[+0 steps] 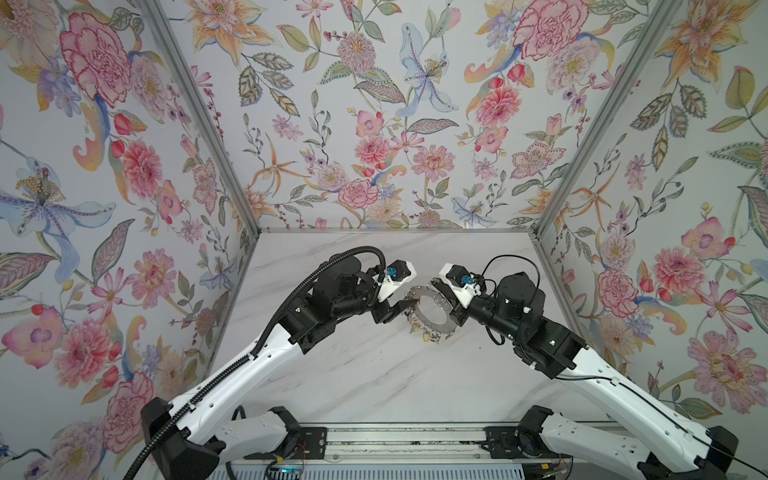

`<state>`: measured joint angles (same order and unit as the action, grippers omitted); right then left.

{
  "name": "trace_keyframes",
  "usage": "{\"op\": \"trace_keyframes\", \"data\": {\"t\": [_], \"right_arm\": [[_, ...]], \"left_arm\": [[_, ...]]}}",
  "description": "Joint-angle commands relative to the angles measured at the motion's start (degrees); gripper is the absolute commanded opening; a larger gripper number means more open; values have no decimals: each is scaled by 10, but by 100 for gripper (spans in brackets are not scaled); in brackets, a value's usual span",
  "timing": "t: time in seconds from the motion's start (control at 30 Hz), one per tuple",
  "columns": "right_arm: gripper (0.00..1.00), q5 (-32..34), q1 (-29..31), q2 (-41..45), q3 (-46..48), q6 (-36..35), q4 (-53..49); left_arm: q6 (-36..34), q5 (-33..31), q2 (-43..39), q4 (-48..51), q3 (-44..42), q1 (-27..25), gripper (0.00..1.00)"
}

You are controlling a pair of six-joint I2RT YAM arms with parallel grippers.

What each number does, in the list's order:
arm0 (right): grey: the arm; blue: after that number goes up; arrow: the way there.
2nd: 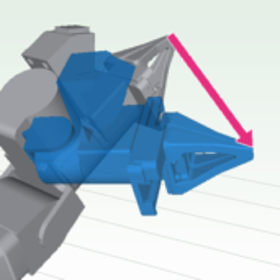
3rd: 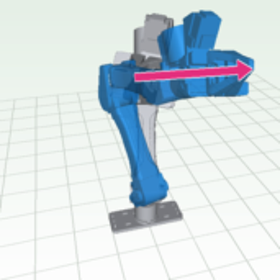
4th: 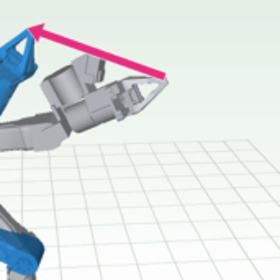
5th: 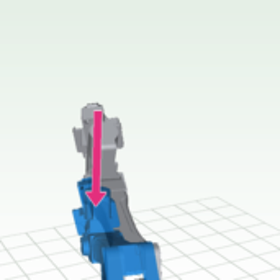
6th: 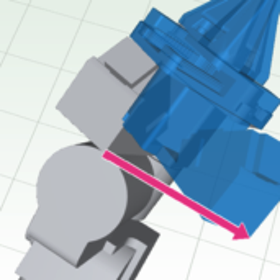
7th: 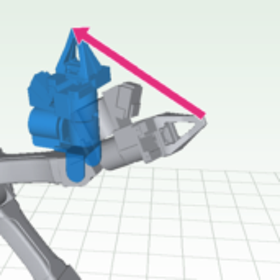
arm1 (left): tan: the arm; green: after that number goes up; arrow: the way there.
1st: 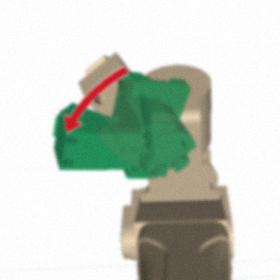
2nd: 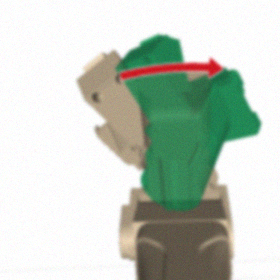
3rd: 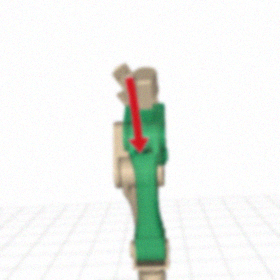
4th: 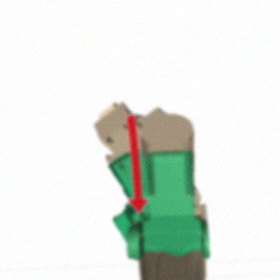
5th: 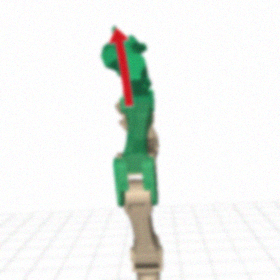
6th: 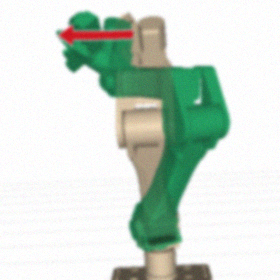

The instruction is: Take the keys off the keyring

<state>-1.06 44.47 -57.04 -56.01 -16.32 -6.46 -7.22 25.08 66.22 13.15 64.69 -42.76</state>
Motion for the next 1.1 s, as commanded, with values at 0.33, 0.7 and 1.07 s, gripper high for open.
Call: {"op": "trace_keyframes", "data": {"t": [0.33,0.7,1.07], "right_arm": [[0,16,40,-5,-16,26,17],[0,-102,3,0,-30,-82,-34],[0,-263,-49,-31,-66,-170,-62]], "left_arm": [[21,-18,-12,-58,-55,7,65],[-30,99,3,-30,-10,115,64],[-42,183,47,-57,-2,122,63]]}}
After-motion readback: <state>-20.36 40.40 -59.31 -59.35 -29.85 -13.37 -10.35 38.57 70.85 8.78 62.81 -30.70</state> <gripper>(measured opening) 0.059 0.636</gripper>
